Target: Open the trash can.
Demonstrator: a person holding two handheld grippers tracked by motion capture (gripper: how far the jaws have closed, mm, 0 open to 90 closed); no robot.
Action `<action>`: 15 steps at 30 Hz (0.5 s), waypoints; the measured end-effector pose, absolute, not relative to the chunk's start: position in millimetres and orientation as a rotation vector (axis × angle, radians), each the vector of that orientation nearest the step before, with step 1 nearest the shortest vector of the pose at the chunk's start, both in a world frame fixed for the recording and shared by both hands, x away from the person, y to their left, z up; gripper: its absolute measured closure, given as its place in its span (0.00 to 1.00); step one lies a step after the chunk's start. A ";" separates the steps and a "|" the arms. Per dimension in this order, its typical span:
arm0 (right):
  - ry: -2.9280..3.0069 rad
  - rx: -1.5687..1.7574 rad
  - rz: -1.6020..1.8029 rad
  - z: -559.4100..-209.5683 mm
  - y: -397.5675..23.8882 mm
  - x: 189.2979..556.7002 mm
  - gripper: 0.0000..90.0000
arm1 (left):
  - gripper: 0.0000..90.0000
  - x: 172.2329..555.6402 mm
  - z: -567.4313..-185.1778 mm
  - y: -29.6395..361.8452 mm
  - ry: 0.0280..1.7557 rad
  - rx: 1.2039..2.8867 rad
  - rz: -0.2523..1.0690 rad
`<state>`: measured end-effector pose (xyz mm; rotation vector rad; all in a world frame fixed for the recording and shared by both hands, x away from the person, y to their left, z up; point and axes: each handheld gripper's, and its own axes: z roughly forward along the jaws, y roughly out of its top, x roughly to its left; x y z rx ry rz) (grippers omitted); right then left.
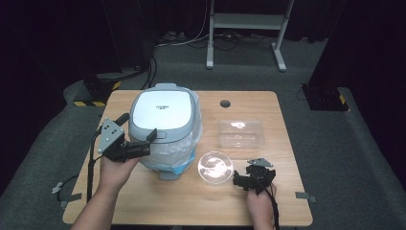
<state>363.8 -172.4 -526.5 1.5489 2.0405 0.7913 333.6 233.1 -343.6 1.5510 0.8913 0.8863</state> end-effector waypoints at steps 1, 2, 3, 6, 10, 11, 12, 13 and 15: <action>2.040 1.549 0.791 -526.5 -172.4 363.8 0.00 | 0.01 333.4 -343.6 232.6 0.890 1.550 0.886; 2.040 1.546 0.791 -526.5 -172.5 363.9 0.00 | 0.01 333.3 -343.5 232.4 0.890 1.551 0.887; 2.040 1.546 0.791 -526.5 -172.5 363.9 0.00 | 0.01 333.2 -343.5 232.3 0.891 1.551 0.888; 2.040 1.546 0.791 -526.5 -172.5 363.9 0.00 | 0.01 332.9 -343.7 232.4 0.891 1.552 0.888; 2.040 1.546 0.791 -526.5 -172.6 363.9 0.00 | 0.01 332.4 -343.9 232.5 0.896 1.551 0.886; 2.040 1.546 0.791 -526.5 -172.5 363.8 0.00 | 0.01 332.2 -344.0 232.3 0.898 1.550 0.887; 2.040 1.546 0.791 -526.5 -172.5 363.9 0.00 | 0.01 331.9 -344.2 232.0 0.898 1.548 0.889; 2.040 1.546 0.791 -526.5 -172.5 363.8 0.00 | 0.02 331.7 -344.6 231.8 0.898 1.545 0.890; 2.040 1.546 0.791 -526.5 -172.5 363.8 0.00 | 0.02 331.2 -345.5 231.9 0.897 1.541 0.891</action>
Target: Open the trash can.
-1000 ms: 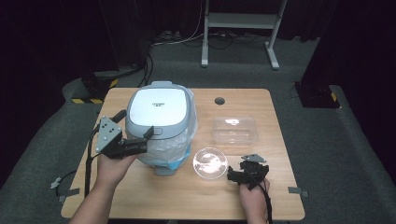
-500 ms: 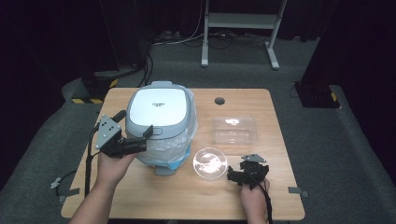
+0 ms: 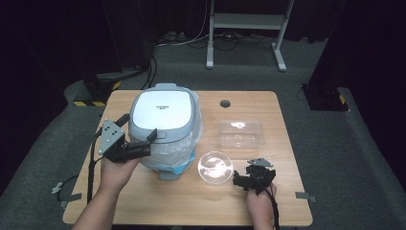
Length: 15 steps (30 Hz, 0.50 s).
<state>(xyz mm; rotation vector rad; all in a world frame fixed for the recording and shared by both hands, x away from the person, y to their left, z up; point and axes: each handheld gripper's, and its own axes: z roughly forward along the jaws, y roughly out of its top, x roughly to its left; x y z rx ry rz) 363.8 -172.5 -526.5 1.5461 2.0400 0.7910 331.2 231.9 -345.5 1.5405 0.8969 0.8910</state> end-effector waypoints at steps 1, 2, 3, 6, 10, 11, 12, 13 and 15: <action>2.040 1.546 0.791 -526.5 -172.5 363.9 0.00 | 0.02 331.1 -345.6 231.8 0.900 1.538 0.887; 2.040 1.546 0.791 -526.5 -172.5 363.8 0.00 | 0.02 331.1 -345.6 231.8 0.903 1.538 0.885; 2.040 1.546 0.791 -526.5 -172.5 363.9 0.00 | 0.02 331.0 -345.6 231.7 0.904 1.538 0.885; 2.040 1.546 0.791 -526.5 -172.5 363.9 0.00 | 0.02 330.6 -345.8 231.6 0.903 1.539 0.890; 2.040 1.546 0.791 -526.5 -172.5 363.8 0.00 | 0.02 330.3 -346.4 231.7 0.904 1.536 0.889; 2.040 1.546 0.791 -526.5 -172.5 363.8 0.00 | 0.02 330.3 -346.6 231.7 0.904 1.535 0.890; 2.040 1.546 0.791 -526.5 -172.5 363.8 0.00 | 0.02 330.2 -346.8 231.8 0.904 1.533 0.889; 2.039 1.546 0.791 -526.5 -172.5 363.8 0.00 | 0.02 330.2 -347.1 231.7 0.907 1.530 0.886; 2.040 1.546 0.791 -526.5 -172.5 363.8 0.00 | 0.02 329.9 -347.7 231.6 0.908 1.526 0.887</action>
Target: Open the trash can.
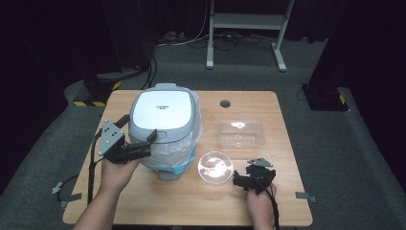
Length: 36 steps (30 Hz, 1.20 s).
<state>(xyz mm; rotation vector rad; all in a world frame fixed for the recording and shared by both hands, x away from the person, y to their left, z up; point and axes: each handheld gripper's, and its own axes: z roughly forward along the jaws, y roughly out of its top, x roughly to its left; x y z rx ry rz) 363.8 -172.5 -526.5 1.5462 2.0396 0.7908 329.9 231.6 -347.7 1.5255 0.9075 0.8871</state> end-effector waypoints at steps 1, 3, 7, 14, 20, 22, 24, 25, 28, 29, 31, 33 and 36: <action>2.040 1.546 0.791 -526.5 -172.5 363.8 0.00 | 0.02 329.8 -348.0 231.5 0.908 1.523 0.887; 2.040 1.546 0.791 -526.5 -172.5 363.8 0.00 | 0.02 329.7 -348.3 231.5 0.909 1.520 0.886; 2.040 1.546 0.791 -526.5 -172.5 363.8 0.00 | 0.02 329.8 -349.0 231.7 0.909 1.517 0.882; 2.040 1.547 0.791 -526.5 -172.5 363.8 0.00 | 0.02 329.4 -349.3 230.3 0.911 1.518 0.882; 2.040 1.546 0.791 -526.5 -172.5 363.8 0.00 | 0.02 329.4 -350.0 230.3 0.911 1.515 0.874; 2.040 1.546 0.791 -526.5 -172.5 363.8 0.00 | 0.02 329.4 -350.2 230.1 0.910 1.515 0.872; 2.040 1.546 0.791 -526.5 -172.5 363.8 0.00 | 0.02 329.4 -350.1 230.0 0.908 1.516 0.869; 2.040 1.546 0.791 -526.5 -172.5 363.8 0.00 | 0.02 329.4 -350.1 229.9 0.908 1.516 0.869; 2.040 1.546 0.791 -526.5 -172.5 363.8 0.00 | 0.02 329.0 -349.3 229.4 0.901 1.517 0.866; 2.040 1.546 0.791 -526.5 -172.5 363.8 0.00 | 0.02 328.6 -347.9 229.0 0.902 1.523 0.866; 2.040 1.546 0.791 -526.5 -172.5 363.8 0.00 | 0.03 326.7 -343.9 225.9 0.894 1.551 0.884; 2.040 1.549 0.791 -526.4 -172.4 363.7 0.00 | 0.03 321.7 -339.1 223.8 0.863 1.544 0.897; 2.040 1.546 0.791 -526.5 -172.5 363.8 0.00 | 0.04 312.2 -331.0 222.0 0.828 1.526 0.902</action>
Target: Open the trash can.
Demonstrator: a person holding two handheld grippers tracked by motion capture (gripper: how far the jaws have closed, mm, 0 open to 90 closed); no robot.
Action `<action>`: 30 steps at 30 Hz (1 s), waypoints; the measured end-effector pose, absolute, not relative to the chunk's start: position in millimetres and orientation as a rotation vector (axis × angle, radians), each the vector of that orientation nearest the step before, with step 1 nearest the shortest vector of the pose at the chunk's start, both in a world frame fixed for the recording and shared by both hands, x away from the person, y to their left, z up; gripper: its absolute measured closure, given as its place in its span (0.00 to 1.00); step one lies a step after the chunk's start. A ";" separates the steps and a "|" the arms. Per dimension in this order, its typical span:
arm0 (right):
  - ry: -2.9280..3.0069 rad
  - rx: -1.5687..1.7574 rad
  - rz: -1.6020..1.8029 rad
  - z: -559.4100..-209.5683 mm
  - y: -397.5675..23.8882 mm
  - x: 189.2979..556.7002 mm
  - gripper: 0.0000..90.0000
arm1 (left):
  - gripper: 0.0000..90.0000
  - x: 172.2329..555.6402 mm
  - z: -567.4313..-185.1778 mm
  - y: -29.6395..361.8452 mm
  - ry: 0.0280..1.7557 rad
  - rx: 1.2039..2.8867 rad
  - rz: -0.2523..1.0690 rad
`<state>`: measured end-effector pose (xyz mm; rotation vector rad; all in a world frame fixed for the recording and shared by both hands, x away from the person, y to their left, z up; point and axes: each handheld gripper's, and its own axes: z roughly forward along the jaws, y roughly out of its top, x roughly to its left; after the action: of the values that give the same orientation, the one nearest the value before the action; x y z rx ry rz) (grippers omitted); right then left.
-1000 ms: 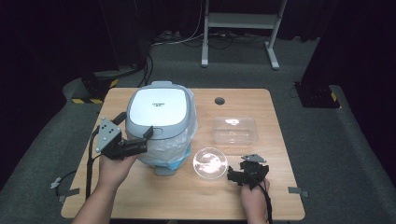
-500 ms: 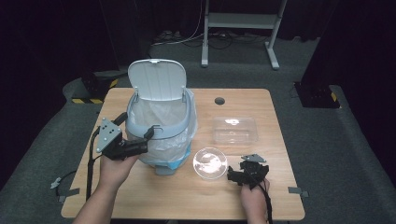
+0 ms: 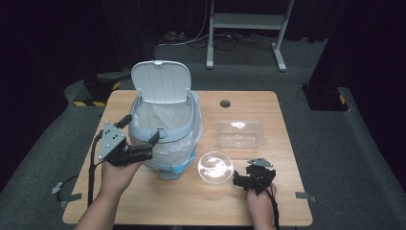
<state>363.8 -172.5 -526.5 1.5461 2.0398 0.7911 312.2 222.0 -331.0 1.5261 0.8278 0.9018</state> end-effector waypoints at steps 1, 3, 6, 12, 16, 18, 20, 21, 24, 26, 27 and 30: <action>2.040 1.546 0.791 -526.5 -172.5 363.8 0.00 | 0.04 309.0 -329.2 221.1 0.817 1.527 0.907; 2.040 1.546 0.791 -526.5 -172.6 363.8 0.00 | 0.05 302.5 -328.1 219.6 0.798 1.527 0.906; 2.039 1.552 0.791 -526.4 -172.3 363.5 0.00 | 0.05 293.2 -331.4 217.8 0.788 1.535 0.894; 2.042 1.547 0.792 -526.5 -172.4 363.0 0.00 | 0.06 276.6 -348.6 220.9 0.794 1.540 0.856; 2.042 1.549 0.791 -526.4 -172.3 362.5 0.00 | 0.07 268.2 -362.4 227.6 0.816 1.538 0.837; 2.042 1.549 0.791 -526.4 -172.3 362.4 0.00 | 0.08 265.2 -369.6 230.4 0.826 1.549 0.838; 2.042 1.549 0.792 -526.4 -172.3 362.4 0.00 | 0.08 262.7 -377.7 233.3 0.842 1.553 0.825; 2.042 1.549 0.791 -526.4 -172.3 362.4 0.00 | 0.08 261.7 -382.2 234.8 0.849 1.556 0.816; 2.042 1.549 0.791 -526.4 -172.2 362.3 0.00 | 0.08 260.3 -398.7 237.9 0.867 1.590 0.812; 2.042 1.549 0.792 -526.4 -172.2 362.4 0.00 | 0.08 260.7 -410.1 241.0 0.887 1.597 0.791; 2.042 1.549 0.792 -526.4 -172.3 362.4 0.00 | 0.08 260.9 -415.6 242.1 0.894 1.602 0.783; 2.042 1.549 0.792 -526.4 -172.3 362.4 0.00 | 0.09 260.9 -431.1 243.0 0.913 1.623 0.762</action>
<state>362.4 -172.3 -526.4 1.5493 2.0421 0.7923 260.9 243.0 -431.1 1.6232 0.9127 0.7616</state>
